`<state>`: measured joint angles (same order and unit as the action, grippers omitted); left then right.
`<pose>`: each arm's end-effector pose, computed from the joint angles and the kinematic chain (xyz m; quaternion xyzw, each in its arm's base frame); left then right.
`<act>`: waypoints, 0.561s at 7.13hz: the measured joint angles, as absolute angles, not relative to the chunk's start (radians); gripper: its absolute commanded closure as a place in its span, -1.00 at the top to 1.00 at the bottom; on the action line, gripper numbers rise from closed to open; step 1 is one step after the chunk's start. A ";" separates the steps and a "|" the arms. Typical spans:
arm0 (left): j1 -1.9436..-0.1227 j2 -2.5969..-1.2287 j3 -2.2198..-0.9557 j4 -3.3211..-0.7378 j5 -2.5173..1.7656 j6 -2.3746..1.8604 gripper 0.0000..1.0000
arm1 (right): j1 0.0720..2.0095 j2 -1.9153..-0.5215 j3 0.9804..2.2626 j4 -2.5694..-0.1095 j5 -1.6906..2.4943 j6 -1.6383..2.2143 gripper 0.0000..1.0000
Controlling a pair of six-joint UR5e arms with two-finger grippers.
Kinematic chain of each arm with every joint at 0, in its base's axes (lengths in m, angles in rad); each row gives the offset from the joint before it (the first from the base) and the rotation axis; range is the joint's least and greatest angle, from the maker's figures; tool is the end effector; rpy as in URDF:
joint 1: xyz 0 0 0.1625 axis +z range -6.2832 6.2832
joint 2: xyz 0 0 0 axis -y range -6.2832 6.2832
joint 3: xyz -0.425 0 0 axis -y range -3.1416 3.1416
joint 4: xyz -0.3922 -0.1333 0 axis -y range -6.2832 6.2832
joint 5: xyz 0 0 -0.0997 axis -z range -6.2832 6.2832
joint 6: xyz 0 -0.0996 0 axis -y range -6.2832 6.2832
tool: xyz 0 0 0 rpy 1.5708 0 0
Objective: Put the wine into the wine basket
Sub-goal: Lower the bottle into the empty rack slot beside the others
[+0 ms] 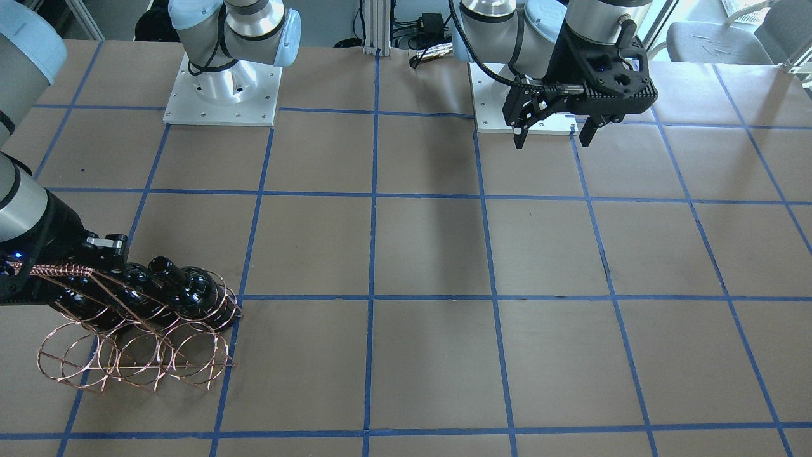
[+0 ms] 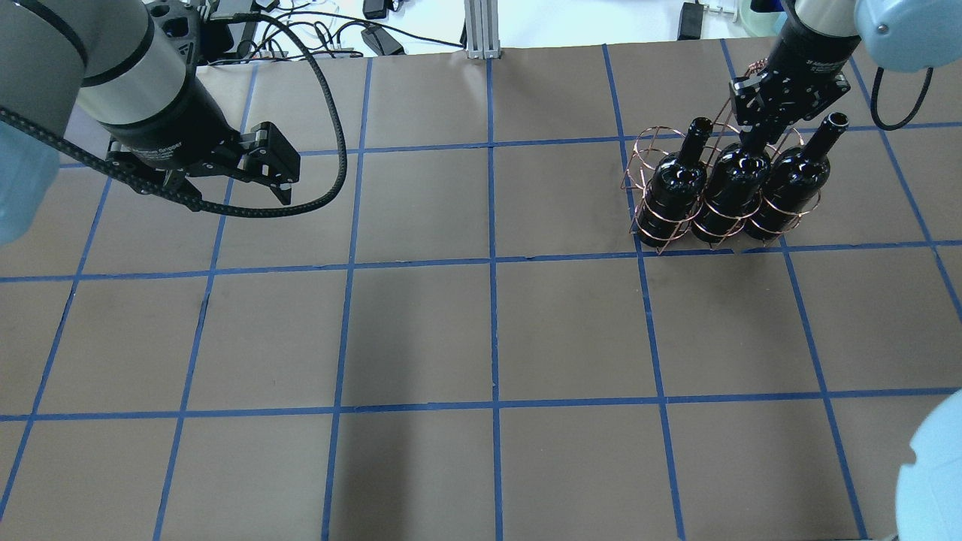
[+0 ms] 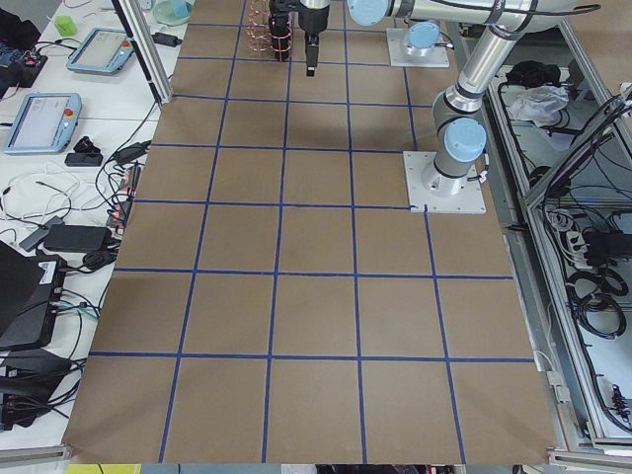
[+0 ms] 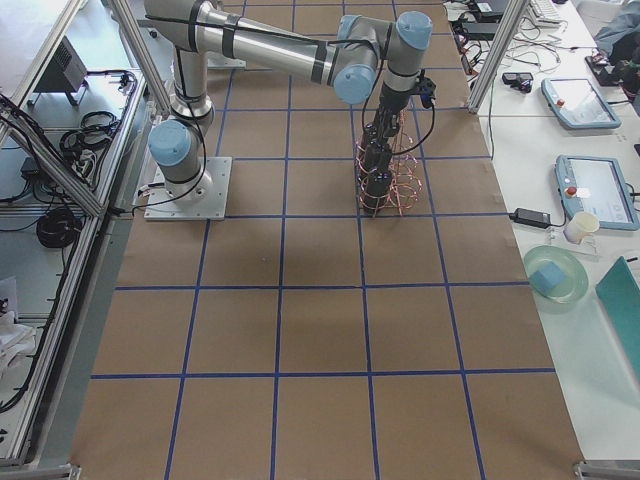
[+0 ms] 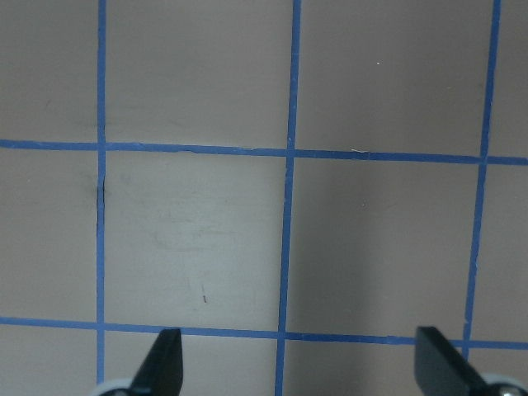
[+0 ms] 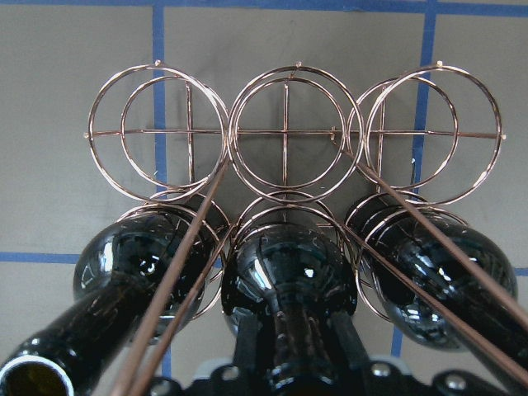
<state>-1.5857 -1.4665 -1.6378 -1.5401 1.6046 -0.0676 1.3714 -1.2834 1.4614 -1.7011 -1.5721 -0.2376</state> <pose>-0.1367 -0.4519 0.5073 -0.0269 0.9989 -0.0347 0.0155 0.0114 -0.6158 0.3964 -0.0191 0.9995 0.0234 0.0045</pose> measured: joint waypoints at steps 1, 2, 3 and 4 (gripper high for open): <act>-1.586 -1.466 -1.638 -1.540 1.606 -0.067 1.00 | 1.371 -1.282 1.471 -1.702 -1.573 -0.237 -1.00; -1.586 -1.466 -1.638 -1.540 1.608 -0.068 1.00 | 1.371 -1.281 1.478 -1.702 -1.574 -0.237 -0.88; -1.586 -1.465 -1.638 -1.541 1.609 -0.069 1.00 | 1.370 -1.282 1.481 -1.703 -1.576 -0.238 0.68; -1.586 -1.465 -1.639 -1.542 1.609 -0.069 1.00 | 1.370 -1.284 1.481 -1.710 -1.579 -0.236 1.00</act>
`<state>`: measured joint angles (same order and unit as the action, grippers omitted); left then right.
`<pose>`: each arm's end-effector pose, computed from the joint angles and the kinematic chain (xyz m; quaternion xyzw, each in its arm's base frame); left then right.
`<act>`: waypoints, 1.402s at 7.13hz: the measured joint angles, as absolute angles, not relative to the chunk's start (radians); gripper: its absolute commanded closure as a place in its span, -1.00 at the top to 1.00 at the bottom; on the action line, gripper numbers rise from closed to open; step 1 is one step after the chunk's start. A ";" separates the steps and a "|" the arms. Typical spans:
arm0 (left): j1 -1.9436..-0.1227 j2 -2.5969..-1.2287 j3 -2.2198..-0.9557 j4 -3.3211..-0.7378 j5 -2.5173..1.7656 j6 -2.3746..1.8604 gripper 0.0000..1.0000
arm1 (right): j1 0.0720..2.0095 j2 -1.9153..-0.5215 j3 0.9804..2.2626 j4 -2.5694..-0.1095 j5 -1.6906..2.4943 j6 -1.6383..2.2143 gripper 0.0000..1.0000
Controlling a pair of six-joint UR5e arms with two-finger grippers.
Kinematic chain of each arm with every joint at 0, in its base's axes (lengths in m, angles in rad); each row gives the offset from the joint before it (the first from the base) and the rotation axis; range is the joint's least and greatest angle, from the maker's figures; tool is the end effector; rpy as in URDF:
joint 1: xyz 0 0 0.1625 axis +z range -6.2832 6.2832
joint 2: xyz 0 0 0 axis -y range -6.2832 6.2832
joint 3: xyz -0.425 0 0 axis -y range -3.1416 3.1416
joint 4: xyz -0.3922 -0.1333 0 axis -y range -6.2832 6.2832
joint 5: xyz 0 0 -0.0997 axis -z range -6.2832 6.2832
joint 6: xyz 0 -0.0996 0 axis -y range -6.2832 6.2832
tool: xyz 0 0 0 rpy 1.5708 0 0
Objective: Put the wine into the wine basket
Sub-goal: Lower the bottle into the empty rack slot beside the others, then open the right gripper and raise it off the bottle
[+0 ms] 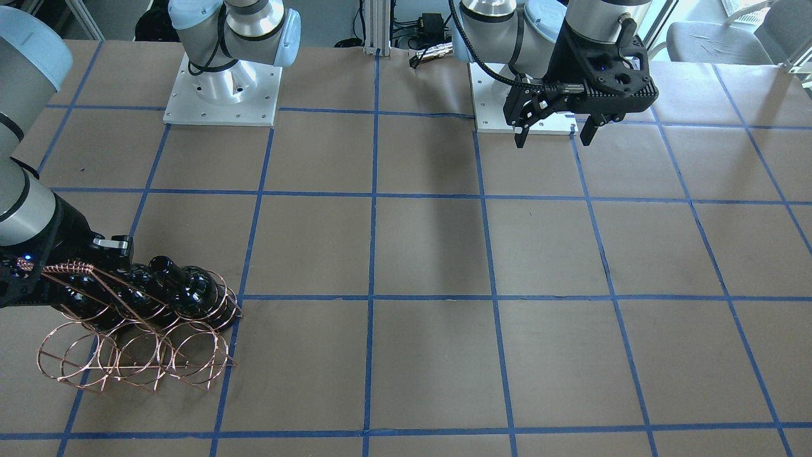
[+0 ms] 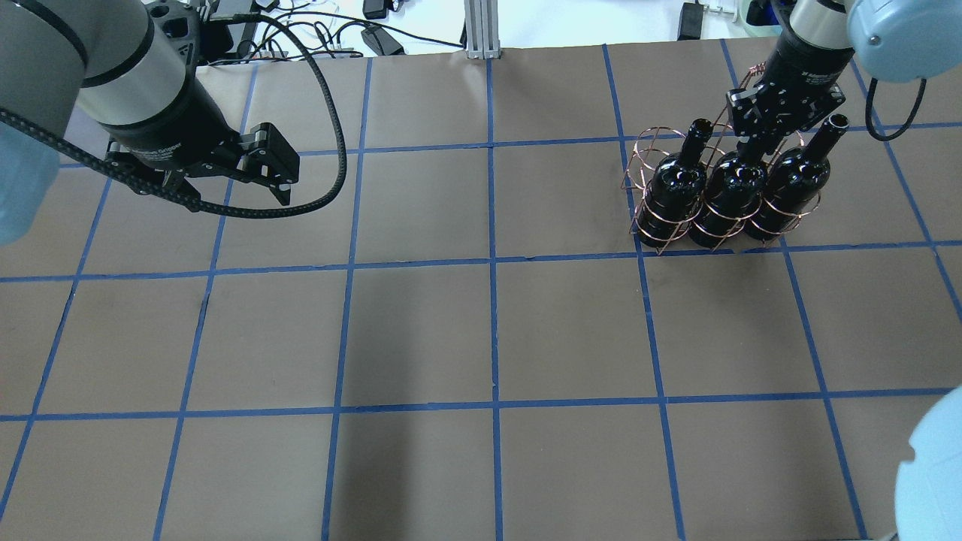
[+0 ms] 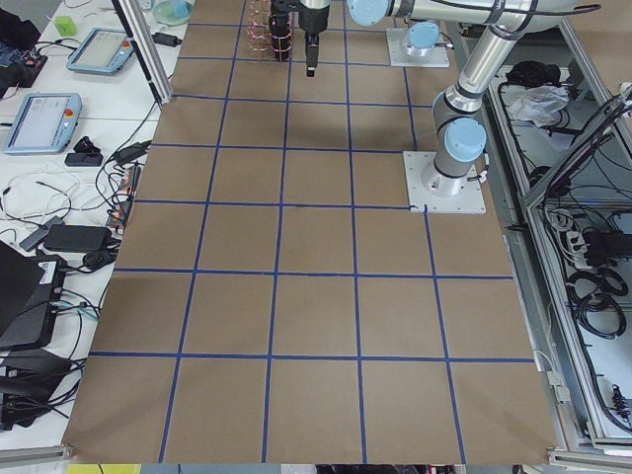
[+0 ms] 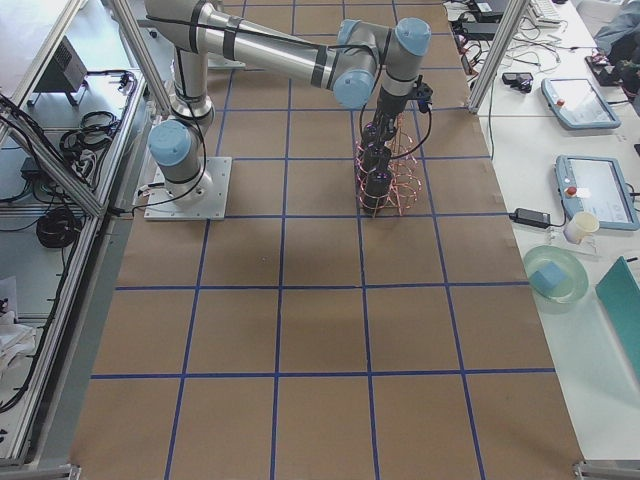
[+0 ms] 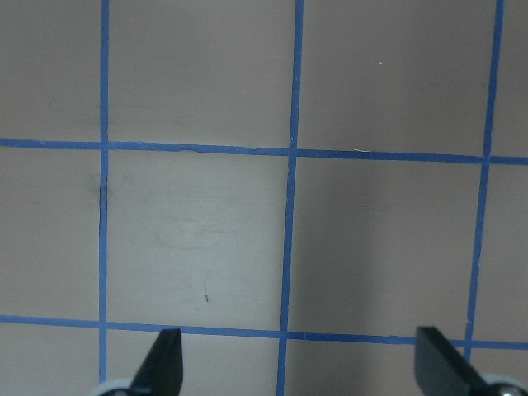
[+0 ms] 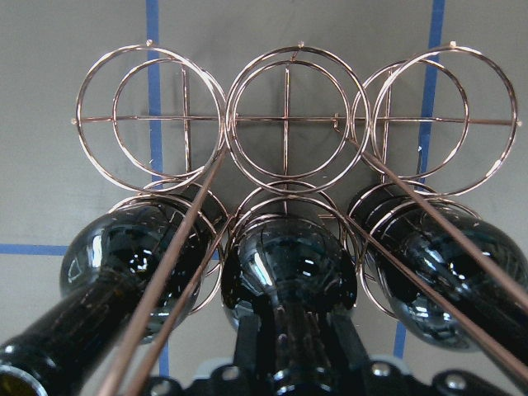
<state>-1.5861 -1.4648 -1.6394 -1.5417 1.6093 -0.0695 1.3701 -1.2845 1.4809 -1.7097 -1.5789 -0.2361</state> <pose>-0.1364 -0.4510 0.5071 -0.0277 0.9989 -0.0340 0.0178 0.0105 -0.6129 0.3885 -0.0178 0.9994 0.0289 0.0023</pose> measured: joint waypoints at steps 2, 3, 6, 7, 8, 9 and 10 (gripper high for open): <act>-1.586 -1.464 -1.641 -1.543 1.609 -0.069 1.00 | 1.370 -1.304 1.469 -1.710 -1.587 -0.228 1.00; -1.586 -1.464 -1.642 -1.543 1.609 -0.069 1.00 | 1.372 -1.336 1.458 -1.688 -1.583 -0.226 1.00; -1.586 -1.463 -1.644 -1.543 1.612 -0.069 1.00 | 1.437 -1.480 1.401 -1.547 -1.566 -0.149 1.00; -1.586 -1.462 -1.644 -1.543 1.615 -0.069 1.00 | 1.510 -1.509 1.396 -1.529 -1.570 -0.057 1.00; -1.586 -1.462 -1.644 -1.542 1.616 -0.068 1.00 | 1.578 -1.522 1.395 -1.522 -1.573 0.035 1.00; -1.586 -1.463 -1.644 -1.540 1.616 -0.069 1.00 | 1.617 -1.526 1.398 -1.520 -1.575 0.087 1.00; -1.585 -1.463 -1.644 -1.539 1.616 -0.069 1.00 | 1.632 -1.523 1.403 -1.522 -1.576 0.109 1.00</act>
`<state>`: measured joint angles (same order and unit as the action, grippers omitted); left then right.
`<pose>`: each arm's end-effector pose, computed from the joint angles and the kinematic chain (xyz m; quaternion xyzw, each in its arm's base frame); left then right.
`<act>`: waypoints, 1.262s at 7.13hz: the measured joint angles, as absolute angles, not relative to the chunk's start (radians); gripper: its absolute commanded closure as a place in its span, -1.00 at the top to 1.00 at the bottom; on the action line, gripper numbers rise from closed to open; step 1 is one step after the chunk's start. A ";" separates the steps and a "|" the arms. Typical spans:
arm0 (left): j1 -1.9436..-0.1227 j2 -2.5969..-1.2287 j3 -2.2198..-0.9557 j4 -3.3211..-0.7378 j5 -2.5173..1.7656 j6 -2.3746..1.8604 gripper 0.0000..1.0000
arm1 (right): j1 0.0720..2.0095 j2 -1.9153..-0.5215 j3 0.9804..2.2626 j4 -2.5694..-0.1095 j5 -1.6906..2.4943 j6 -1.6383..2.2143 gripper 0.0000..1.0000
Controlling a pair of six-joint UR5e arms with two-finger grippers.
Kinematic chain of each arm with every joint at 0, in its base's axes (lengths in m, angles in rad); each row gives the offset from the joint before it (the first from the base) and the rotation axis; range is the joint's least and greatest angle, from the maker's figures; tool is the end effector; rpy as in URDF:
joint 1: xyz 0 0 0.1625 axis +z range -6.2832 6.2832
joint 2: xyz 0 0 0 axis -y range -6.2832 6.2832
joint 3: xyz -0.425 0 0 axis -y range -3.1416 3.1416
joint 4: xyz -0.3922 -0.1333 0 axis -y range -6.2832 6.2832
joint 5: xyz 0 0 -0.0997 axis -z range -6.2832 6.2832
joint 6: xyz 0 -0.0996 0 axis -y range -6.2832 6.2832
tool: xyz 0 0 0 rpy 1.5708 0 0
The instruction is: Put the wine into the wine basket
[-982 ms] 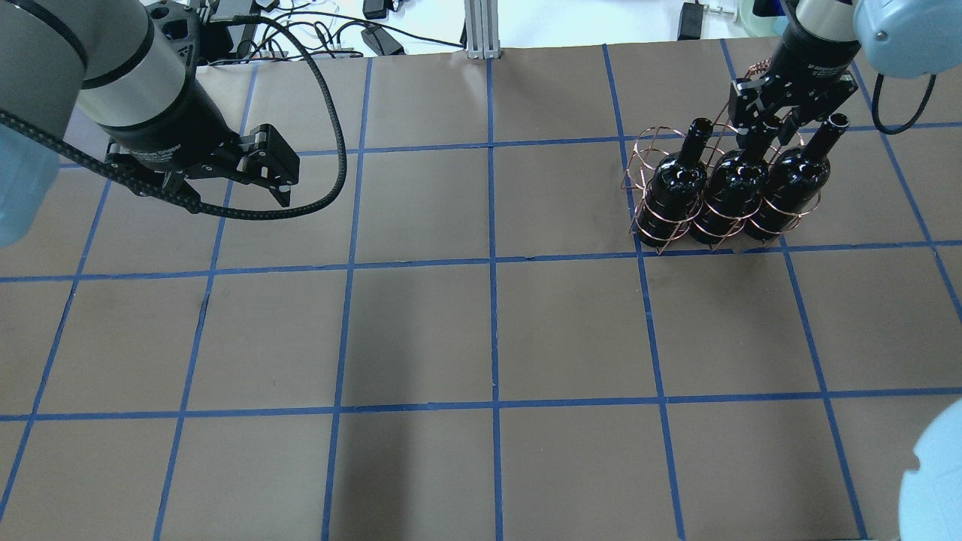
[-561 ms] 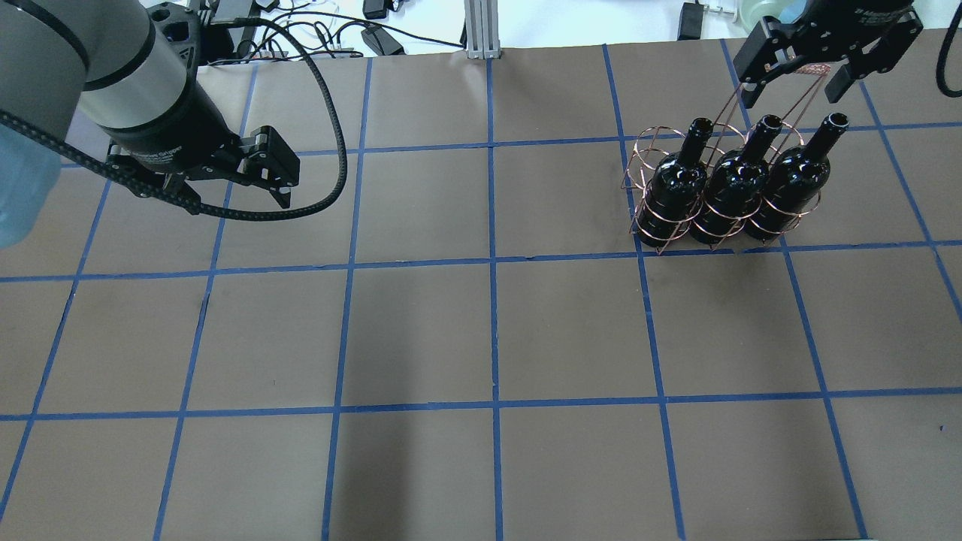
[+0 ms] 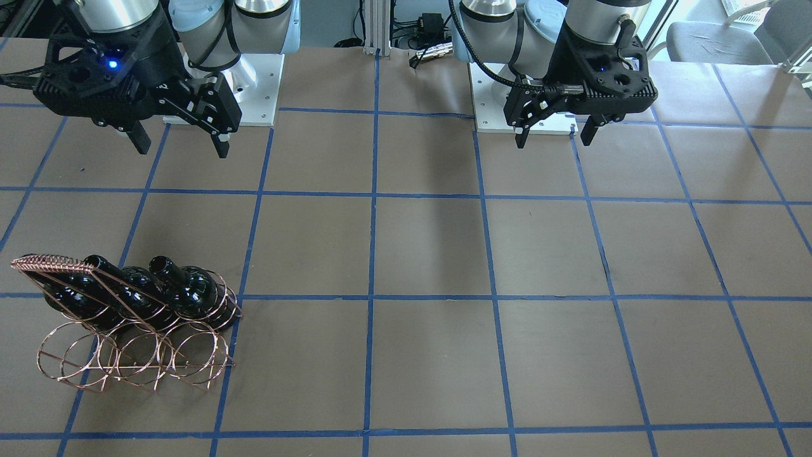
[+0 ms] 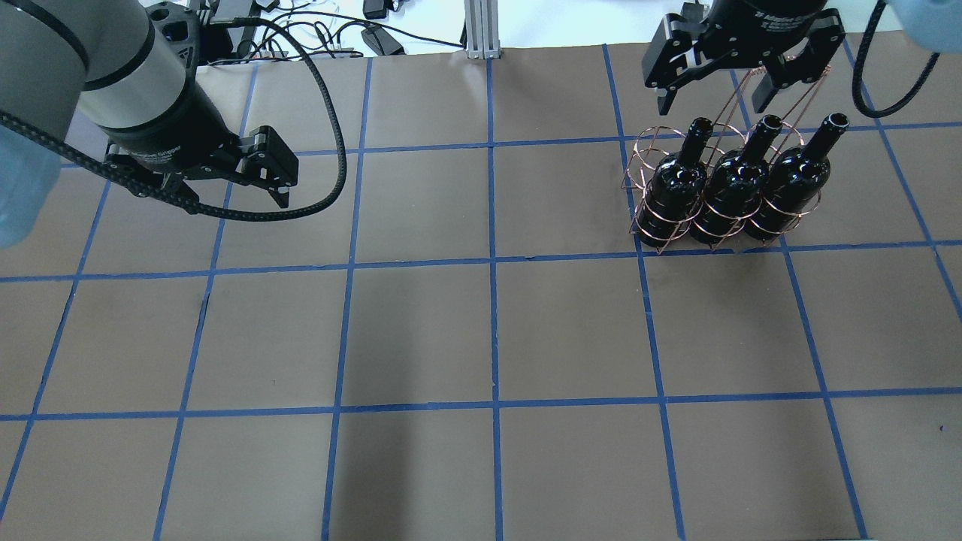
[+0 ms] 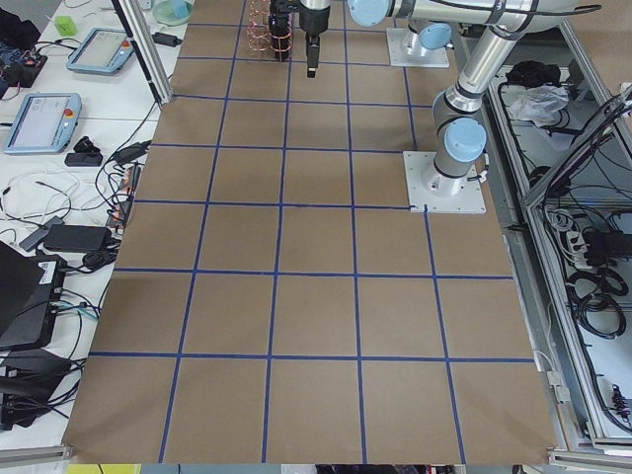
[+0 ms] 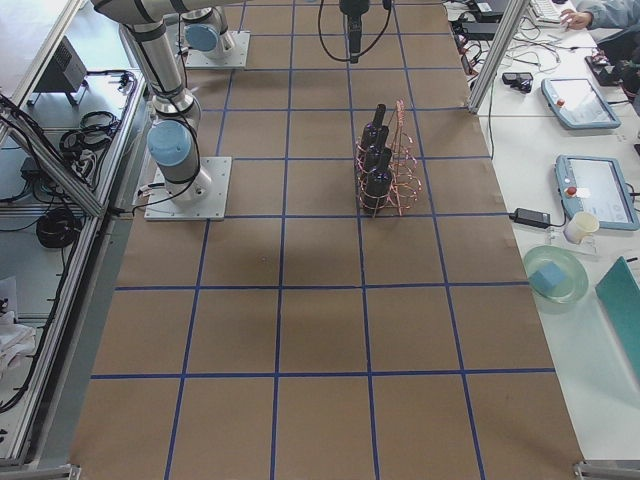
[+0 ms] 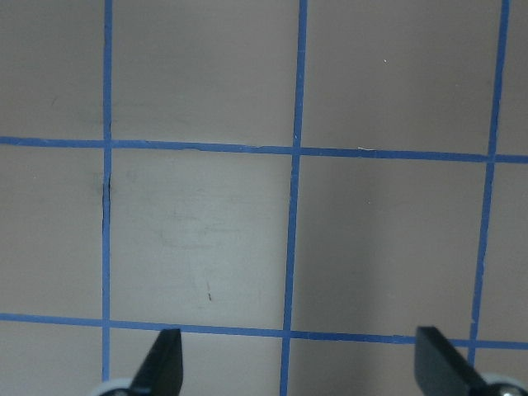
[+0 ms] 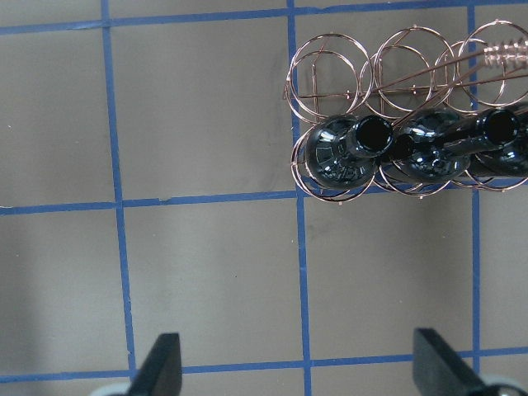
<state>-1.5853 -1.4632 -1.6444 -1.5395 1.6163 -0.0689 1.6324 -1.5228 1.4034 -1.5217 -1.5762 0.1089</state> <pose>-0.1353 -0.4504 0.5056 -0.0279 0.9988 -0.0336 0.0214 0.1643 -0.5071 0.5414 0.0237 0.9991 -0.0352 0.0003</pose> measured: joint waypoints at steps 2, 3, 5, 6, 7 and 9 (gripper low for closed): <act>-1.585 -1.463 -1.644 -1.540 1.617 -0.069 1.00 | 1.633 -1.512 1.421 -1.525 -1.578 0.109 1.00; -1.585 -1.463 -1.644 -1.540 1.617 -0.070 1.00 | 1.630 -1.512 1.438 -1.529 -1.579 0.108 1.00; -1.585 -1.463 -1.643 -1.540 1.618 -0.069 1.00 | 1.628 -1.516 1.452 -1.532 -1.580 0.106 1.00; -1.585 -1.463 -1.643 -1.540 1.618 -0.069 1.00 | 1.628 -1.517 1.453 -1.533 -1.579 0.104 1.00; -1.585 -1.462 -1.643 -1.541 1.618 -0.069 1.00 | 1.628 -1.517 1.454 -1.533 -1.580 0.103 1.00; -1.585 -1.462 -1.643 -1.540 1.618 -0.069 1.00 | 1.628 -1.517 1.454 -1.534 -1.580 0.103 1.00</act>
